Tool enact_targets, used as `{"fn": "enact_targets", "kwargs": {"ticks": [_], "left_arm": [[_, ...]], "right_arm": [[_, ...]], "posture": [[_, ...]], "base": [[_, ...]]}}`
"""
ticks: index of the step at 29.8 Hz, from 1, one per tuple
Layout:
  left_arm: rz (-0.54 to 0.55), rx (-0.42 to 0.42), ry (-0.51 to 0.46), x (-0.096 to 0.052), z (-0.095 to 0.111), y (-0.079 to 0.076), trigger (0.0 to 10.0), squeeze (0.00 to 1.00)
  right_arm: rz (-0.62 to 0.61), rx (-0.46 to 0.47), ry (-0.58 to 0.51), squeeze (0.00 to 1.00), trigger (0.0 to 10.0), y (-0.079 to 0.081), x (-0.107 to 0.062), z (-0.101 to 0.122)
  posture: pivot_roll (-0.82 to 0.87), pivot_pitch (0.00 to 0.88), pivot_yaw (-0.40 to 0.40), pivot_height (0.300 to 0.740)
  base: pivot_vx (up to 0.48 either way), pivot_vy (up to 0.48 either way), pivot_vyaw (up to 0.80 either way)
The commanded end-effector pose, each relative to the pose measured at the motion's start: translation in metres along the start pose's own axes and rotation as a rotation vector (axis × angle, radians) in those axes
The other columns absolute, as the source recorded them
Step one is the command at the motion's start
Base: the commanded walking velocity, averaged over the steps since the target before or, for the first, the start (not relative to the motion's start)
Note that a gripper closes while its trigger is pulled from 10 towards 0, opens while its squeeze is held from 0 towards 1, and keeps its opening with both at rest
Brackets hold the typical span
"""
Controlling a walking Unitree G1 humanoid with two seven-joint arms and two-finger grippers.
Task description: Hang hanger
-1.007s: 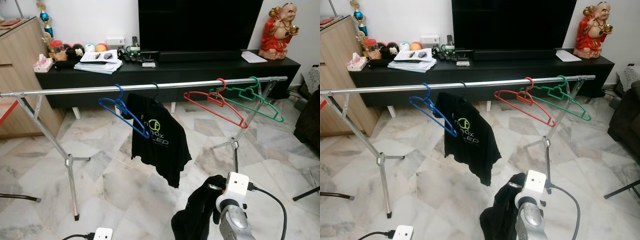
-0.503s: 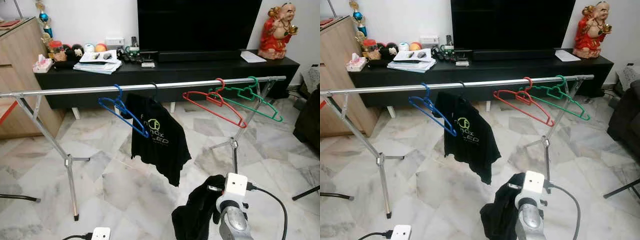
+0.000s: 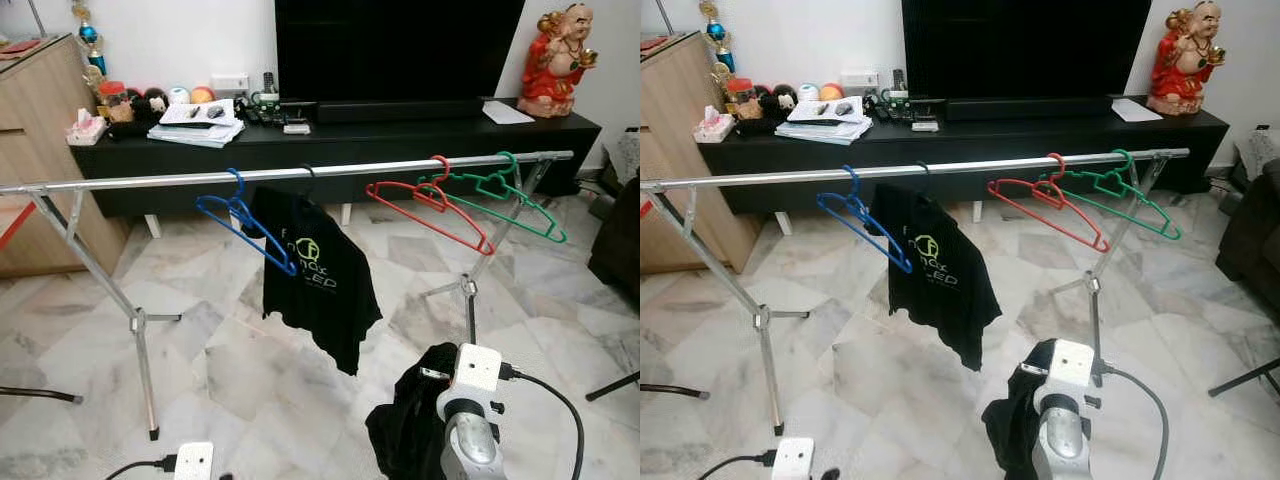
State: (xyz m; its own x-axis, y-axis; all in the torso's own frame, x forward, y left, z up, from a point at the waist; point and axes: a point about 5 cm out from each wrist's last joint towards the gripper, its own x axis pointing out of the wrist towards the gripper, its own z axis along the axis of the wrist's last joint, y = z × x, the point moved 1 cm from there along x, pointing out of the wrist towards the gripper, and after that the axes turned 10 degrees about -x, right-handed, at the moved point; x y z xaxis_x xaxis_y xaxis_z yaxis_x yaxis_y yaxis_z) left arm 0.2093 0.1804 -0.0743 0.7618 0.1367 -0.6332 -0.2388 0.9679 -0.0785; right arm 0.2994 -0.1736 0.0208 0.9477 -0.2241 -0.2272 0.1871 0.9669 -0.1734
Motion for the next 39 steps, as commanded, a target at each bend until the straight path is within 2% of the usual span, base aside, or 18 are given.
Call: {"fn": "enact_targets", "kwargs": {"ticks": [1, 3, 4, 5, 6, 7, 12, 16, 18, 20, 25, 29, 39], "left_arm": [[-0.019, 0.013, -0.027, -0.002, -0.001, -0.001, 10.0, 0.00], [-0.034, 0.030, -0.086, 0.001, 0.012, 0.003, 10.0, 0.00], [-0.034, 0.030, -0.086, 0.001, 0.012, 0.003, 10.0, 0.00], [-0.082, 0.029, -0.367, 0.009, 0.099, 0.034, 10.0, 0.00], [-0.106, 0.045, -0.452, 0.006, 0.124, 0.040, 10.0, 0.00], [-0.128, 0.050, -0.511, 0.001, 0.138, 0.042, 10.0, 0.00], [-0.172, 0.065, -0.581, -0.014, 0.140, 0.037, 10.0, 0.00], [-0.188, 0.070, -0.593, -0.018, 0.139, 0.035, 10.0, 0.00], [-0.240, 0.111, -0.590, -0.025, 0.131, 0.028, 10.0, 0.00], [-0.261, 0.115, -0.580, -0.030, 0.129, 0.027, 10.0, 0.00], [-0.245, 0.083, -0.590, -0.032, 0.132, 0.028, 10.0, 0.00], [-0.224, 0.030, -0.617, -0.032, 0.146, 0.022, 10.0, 0.00], [-0.232, 0.032, -0.619, -0.034, 0.157, 0.020, 10.0, 0.00]], "right_arm": [[-0.003, -0.009, -0.041, 0.00, 10.0, -0.003, 0.001, 0.006], [-0.006, -0.010, -0.043, 0.00, 10.0, -0.005, 0.000, 0.006], [-0.006, -0.010, -0.043, 0.00, 10.0, -0.005, 0.000, 0.006], [-0.005, -0.014, -0.046, 0.00, 10.0, -0.006, 0.000, 0.005], [-0.003, -0.017, -0.047, 0.00, 10.0, -0.006, -0.001, 0.005], [0.005, -0.021, -0.049, 0.00, 10.0, -0.006, -0.001, 0.004], [0.030, -0.032, -0.045, 0.00, 10.0, -0.005, -0.003, 0.001], [0.035, -0.030, -0.041, 0.00, 10.0, -0.005, -0.004, 0.000], [0.053, -0.038, -0.046, 0.00, 10.0, -0.003, -0.006, -0.002], [0.065, -0.047, -0.053, 0.00, 10.0, -0.003, -0.007, -0.002], [0.065, -0.031, -0.038, 0.00, 10.0, -0.003, -0.008, -0.005], [0.075, -0.018, -0.047, 0.00, 10.0, -0.001, -0.007, -0.003], [0.074, 0.002, -0.061, 0.00, 10.0, -0.001, -0.007, -0.001]], "posture": [[0.02, 0.007, 0.030, 0.740], [0.02, 0.003, 0.030, 0.740], [0.02, 0.003, 0.030, 0.740], [0.02, 0.000, 0.030, 0.740], [0.02, 0.000, 0.030, 0.740], [0.03, 0.000, 0.029, 0.740], [0.04, 0.000, 0.024, 0.740], [0.04, 0.000, 0.023, 0.740], [0.04, 0.000, 0.026, 0.740], [0.04, 0.000, 0.028, 0.740], [0.03, 0.000, 0.029, 0.740], [0.03, 0.000, 0.033, 0.740], [0.03, 0.000, 0.039, 0.740]], "base": [[0.000, 0.000, 0.00], [0.000, 0.000, 0.00], [0.000, 0.000, 0.00], [0.000, 0.000, 0.00], [0.000, 0.000, 0.00], [0.000, 0.000, 0.00], [0.000, 0.000, 0.00], [0.000, 0.000, 0.00], [0.000, 0.000, 0.00], [0.000, 0.000, 0.00], [0.000, 0.000, 0.00], [0.134, 0.000, 0.00], [0.273, 0.000, 0.00]]}}
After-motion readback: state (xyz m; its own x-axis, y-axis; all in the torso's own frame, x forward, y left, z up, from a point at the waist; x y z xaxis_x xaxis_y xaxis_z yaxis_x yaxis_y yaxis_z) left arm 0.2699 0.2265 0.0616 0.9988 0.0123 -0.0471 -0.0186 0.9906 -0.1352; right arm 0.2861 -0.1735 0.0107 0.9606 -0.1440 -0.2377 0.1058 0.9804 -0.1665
